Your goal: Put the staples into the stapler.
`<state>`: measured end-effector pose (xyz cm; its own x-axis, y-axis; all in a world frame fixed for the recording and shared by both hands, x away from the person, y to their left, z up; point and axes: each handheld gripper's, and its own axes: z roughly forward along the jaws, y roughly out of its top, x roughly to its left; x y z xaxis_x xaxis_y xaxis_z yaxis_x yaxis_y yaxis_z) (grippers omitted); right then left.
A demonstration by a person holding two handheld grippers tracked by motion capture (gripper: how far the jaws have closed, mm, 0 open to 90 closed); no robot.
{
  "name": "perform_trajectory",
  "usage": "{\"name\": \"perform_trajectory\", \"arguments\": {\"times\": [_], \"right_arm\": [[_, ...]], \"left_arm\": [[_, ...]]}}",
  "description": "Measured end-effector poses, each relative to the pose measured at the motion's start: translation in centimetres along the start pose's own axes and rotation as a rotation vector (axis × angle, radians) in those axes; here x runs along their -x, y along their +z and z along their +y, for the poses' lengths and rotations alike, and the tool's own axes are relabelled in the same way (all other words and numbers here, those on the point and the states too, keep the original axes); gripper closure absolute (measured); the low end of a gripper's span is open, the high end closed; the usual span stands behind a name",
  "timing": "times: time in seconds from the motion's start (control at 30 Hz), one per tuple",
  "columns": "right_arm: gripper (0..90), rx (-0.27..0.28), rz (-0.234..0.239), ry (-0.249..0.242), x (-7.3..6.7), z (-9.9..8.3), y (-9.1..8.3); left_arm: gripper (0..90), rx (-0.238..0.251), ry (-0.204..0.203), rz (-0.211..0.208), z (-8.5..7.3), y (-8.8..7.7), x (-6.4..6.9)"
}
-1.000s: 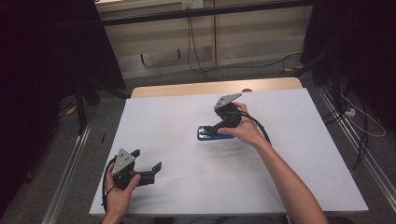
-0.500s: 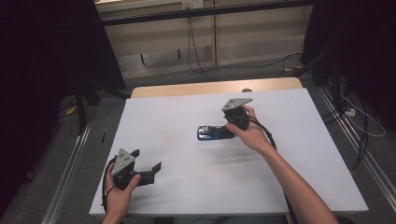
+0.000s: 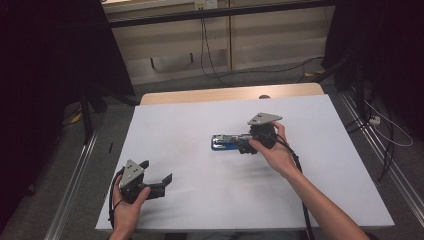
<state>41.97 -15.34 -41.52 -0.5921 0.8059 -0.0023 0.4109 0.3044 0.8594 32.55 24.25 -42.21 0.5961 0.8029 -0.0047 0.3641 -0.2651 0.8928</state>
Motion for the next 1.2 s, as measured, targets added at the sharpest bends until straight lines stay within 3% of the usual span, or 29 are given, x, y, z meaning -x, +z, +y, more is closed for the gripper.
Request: {"name": "perform_trajectory", "arguments": {"times": [0.1, 0.5, 0.73, 0.93, 1.2], "right_arm": [[5.7, 0.001, -0.017, -0.024, 0.0, -0.4, -0.6], [4.5, 0.054, -0.034, 0.029, 0.6, -2.7, -2.8], [3.9, 0.08, -0.09, 0.022, 0.9, -3.7, -4.4], [3.5, 0.118, -0.119, 0.053, 1.5, -4.6, -5.7], [3.7, 0.094, -0.153, 0.086, 2.2, -5.9, -6.3]], "left_arm": [[4.2, 0.001, -0.001, -0.001, 0.0, 0.0, 0.0], [4.2, -0.003, -0.017, 0.008, -0.2, 0.1, -0.3], [4.2, 0.001, -0.017, 0.005, -0.2, 0.1, -0.3], [4.2, -0.002, -0.012, 0.016, 0.0, 0.1, -0.2], [4.2, 0.017, -0.012, 0.007, 0.1, -0.4, 0.0]]}}
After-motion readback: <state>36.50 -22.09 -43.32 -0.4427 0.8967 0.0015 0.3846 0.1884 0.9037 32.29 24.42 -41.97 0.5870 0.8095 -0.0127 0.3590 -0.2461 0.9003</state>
